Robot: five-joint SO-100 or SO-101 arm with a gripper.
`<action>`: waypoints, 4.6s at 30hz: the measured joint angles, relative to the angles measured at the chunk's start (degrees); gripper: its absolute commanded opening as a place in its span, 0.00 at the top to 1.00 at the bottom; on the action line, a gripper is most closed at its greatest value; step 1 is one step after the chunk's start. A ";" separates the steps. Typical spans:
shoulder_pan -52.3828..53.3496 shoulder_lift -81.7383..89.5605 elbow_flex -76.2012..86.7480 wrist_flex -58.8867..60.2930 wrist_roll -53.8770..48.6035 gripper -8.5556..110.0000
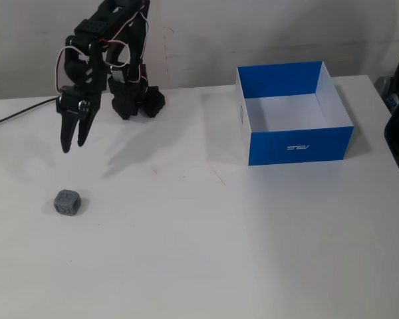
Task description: Grasp the gray block and put it in the box.
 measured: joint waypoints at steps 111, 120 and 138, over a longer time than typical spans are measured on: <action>1.49 -66.80 -70.49 41.48 -1.32 0.93; 3.87 -50.36 -58.18 41.48 -2.11 0.93; 15.91 -22.24 -42.19 41.48 -2.02 0.93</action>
